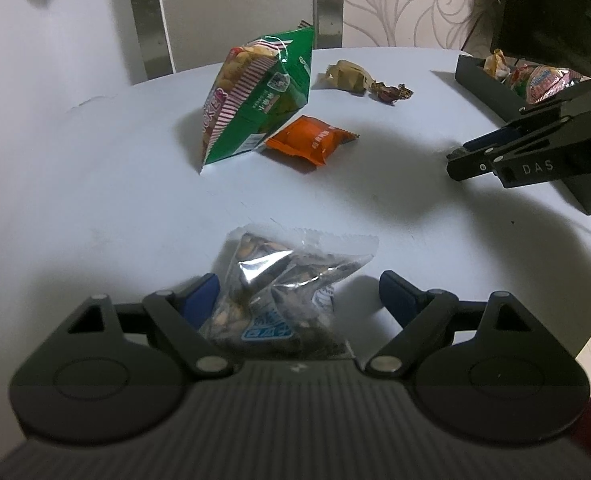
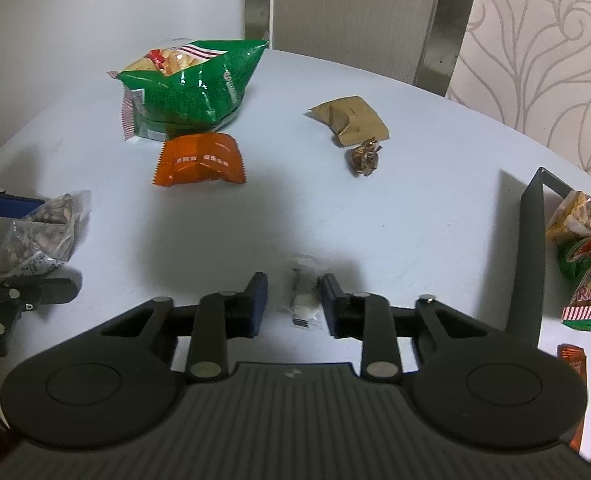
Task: Organize snacks
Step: 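Lift the seed bag and candy packet and carry both toward the white box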
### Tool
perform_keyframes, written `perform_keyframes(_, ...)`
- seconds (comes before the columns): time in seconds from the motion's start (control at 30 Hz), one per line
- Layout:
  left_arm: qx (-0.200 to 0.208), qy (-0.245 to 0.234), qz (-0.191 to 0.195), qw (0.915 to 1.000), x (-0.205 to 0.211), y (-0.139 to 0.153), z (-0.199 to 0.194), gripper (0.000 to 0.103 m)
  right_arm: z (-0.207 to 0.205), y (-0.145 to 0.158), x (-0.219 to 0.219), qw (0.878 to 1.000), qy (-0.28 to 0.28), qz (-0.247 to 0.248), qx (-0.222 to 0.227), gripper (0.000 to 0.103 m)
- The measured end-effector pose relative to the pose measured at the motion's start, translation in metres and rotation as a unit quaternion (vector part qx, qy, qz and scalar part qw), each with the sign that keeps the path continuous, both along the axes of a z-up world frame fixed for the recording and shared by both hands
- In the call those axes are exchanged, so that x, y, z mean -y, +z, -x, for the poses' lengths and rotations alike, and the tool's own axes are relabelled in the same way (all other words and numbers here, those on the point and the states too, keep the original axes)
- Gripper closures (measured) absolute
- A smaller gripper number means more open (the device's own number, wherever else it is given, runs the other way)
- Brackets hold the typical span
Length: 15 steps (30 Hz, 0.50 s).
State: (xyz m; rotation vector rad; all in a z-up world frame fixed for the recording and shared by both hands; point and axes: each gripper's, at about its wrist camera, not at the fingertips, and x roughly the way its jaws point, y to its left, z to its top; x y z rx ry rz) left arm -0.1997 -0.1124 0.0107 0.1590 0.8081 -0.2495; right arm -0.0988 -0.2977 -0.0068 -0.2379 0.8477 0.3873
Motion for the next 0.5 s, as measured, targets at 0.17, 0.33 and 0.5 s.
perform_keyframes(0.17,-0.001,-0.006,-0.001,1.0,-0.001,0.0,0.0,0.015,0.006,0.0,-0.002,1.0,0.004,-0.001,0.0,0.079)
perform_keyframes(0.33,0.003,-0.02,-0.003,0.9998,-0.001,0.001,0.001,0.021,0.013,0.001,0.002,1.0,-0.003,-0.015,-0.008,0.082)
perform_keyframes(0.5,0.012,-0.045,-0.004,0.9989,0.006,0.003,0.003,0.041,0.021,0.004,0.007,0.999,-0.016,-0.039,-0.018,0.084)
